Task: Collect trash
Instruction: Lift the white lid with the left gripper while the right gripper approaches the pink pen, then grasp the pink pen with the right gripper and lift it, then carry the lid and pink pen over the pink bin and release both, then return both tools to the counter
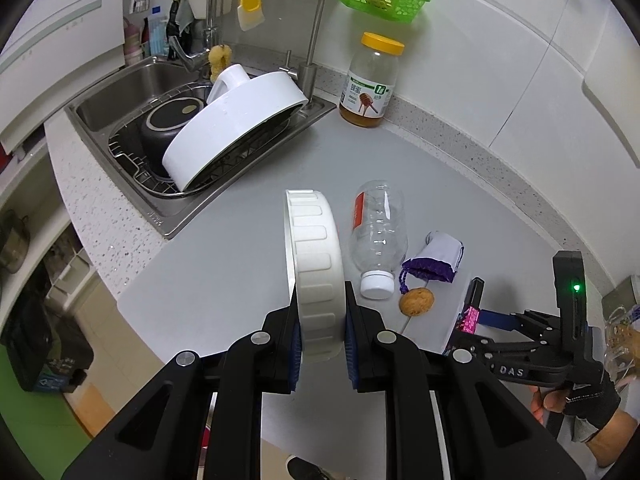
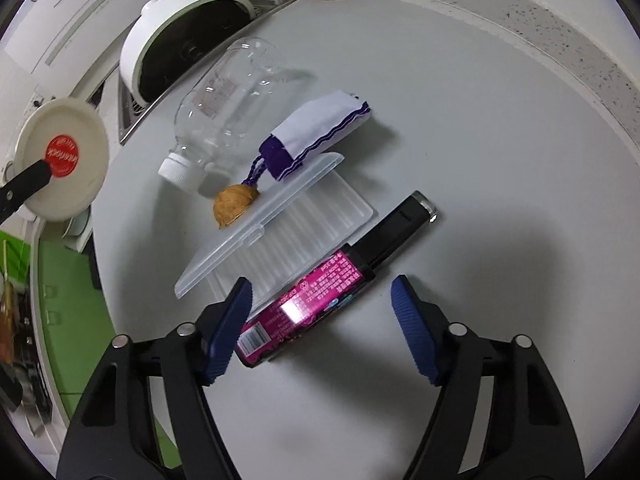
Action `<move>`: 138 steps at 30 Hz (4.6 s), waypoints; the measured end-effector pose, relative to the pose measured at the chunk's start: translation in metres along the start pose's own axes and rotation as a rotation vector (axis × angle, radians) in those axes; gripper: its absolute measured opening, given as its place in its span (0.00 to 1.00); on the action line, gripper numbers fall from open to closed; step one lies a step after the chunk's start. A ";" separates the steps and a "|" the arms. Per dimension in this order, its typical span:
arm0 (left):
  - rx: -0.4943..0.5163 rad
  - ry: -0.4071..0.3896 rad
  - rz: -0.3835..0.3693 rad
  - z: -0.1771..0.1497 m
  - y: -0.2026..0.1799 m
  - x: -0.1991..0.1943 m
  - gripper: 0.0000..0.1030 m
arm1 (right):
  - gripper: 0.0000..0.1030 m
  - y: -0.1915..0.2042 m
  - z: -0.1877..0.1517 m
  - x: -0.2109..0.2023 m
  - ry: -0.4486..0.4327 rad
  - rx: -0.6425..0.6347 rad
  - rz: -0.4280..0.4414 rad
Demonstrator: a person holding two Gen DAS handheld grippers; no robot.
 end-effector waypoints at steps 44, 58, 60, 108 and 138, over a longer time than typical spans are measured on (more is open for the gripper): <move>-0.043 -0.094 -0.050 -0.071 -0.060 -0.078 0.17 | 0.20 0.029 -0.034 -0.152 -0.225 -0.307 0.073; -0.304 -0.161 0.154 -0.173 0.021 -0.167 0.17 | 0.20 0.188 -0.082 -0.146 -0.158 -0.690 0.264; -0.352 -0.166 0.189 -0.195 0.041 -0.182 0.17 | 0.20 0.227 -0.096 -0.138 -0.136 -0.753 0.300; -0.872 -0.059 0.272 -0.550 0.414 0.176 0.94 | 0.20 0.414 -0.258 0.438 0.255 -1.037 0.302; -0.822 -0.065 0.278 -0.494 0.329 0.048 0.94 | 0.97 0.384 -0.210 0.275 0.120 -0.926 0.219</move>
Point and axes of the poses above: each gripper's, at about its wrist camera, not at the fingertips, and x roughly the way its jaws point, y to its left, z to its top, the point moved 4 cm from there along x, roughly the way its jaws point, and after that the axes turned 7 degrees about y, right-handed, at the moved point
